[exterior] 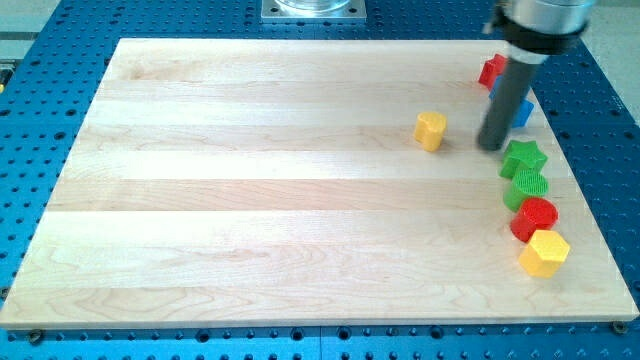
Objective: Move the yellow hexagon diagonal to the red circle
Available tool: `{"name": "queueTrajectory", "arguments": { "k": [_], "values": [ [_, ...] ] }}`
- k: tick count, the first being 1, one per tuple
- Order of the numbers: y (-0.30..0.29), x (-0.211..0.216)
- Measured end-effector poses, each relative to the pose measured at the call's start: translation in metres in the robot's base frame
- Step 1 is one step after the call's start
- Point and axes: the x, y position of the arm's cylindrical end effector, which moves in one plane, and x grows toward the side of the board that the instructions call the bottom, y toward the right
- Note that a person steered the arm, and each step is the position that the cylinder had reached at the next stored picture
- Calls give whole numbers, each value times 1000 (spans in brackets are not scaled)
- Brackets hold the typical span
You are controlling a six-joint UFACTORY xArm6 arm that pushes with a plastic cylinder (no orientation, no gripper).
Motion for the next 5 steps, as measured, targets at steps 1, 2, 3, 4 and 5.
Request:
{"name": "queueTrajectory", "arguments": {
  "k": [1, 2, 3, 4, 5],
  "values": [
    [54, -1],
    [91, 53],
    [64, 156],
    [19, 181],
    [-50, 162]
  ]
}}
